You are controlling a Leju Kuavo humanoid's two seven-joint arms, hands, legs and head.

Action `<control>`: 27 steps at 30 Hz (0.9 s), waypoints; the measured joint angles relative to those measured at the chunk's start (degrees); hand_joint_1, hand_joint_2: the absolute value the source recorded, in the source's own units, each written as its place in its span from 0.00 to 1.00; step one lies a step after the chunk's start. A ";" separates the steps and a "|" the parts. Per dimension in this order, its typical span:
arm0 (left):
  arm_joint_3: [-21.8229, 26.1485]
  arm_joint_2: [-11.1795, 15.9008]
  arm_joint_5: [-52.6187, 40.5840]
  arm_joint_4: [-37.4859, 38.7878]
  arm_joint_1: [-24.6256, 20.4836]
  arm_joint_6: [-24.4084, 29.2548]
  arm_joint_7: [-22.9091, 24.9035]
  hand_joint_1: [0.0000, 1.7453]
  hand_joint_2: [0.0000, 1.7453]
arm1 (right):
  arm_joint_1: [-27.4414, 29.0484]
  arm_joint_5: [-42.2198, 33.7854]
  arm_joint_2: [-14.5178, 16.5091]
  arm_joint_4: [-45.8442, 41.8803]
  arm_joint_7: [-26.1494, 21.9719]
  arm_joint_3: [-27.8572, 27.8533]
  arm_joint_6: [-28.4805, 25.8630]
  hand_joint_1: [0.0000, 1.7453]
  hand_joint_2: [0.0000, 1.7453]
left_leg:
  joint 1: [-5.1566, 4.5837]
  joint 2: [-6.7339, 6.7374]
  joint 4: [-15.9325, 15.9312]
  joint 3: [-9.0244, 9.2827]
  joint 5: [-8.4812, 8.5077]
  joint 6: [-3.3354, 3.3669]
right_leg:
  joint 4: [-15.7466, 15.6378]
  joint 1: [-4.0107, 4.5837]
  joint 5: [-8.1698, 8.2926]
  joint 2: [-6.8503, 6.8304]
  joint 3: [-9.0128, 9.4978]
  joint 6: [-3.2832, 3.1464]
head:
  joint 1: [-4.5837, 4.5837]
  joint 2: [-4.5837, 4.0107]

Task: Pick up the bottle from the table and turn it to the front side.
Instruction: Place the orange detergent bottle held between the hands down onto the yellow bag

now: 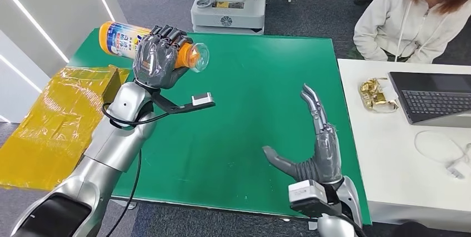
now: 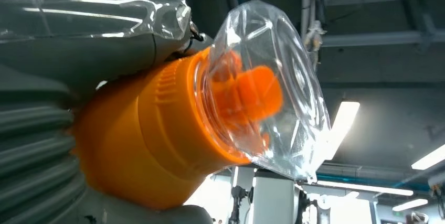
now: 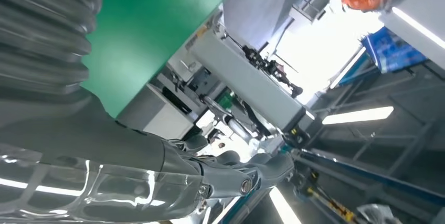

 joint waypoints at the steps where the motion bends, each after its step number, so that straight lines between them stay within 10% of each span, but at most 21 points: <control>1: 0.00 0.30 -1.14 0.08 -0.02 0.02 0.39 1.00 1.00 | 0.84 0.09 -0.25 -1.04 -0.12 -0.37 -0.43 0.00 1.00 | 0.00 0.00 0.00 0.00 0.00 0.00 | 0.00 0.00 0.00 0.00 0.00 0.00 | 0.00 0.00; 27: 5.20 15.62 -11.82 -3.01 11.57 -6.88 10.53 1.00 1.00 | 25.58 7.38 -8.58 -28.60 0.46 -12.95 -12.12 0.00 1.00 | 0.04 0.14 -0.06 0.00 -0.13 -0.04 | 0.01 0.01 -0.12 0.14 -0.04 -0.09 | 0.01 0.00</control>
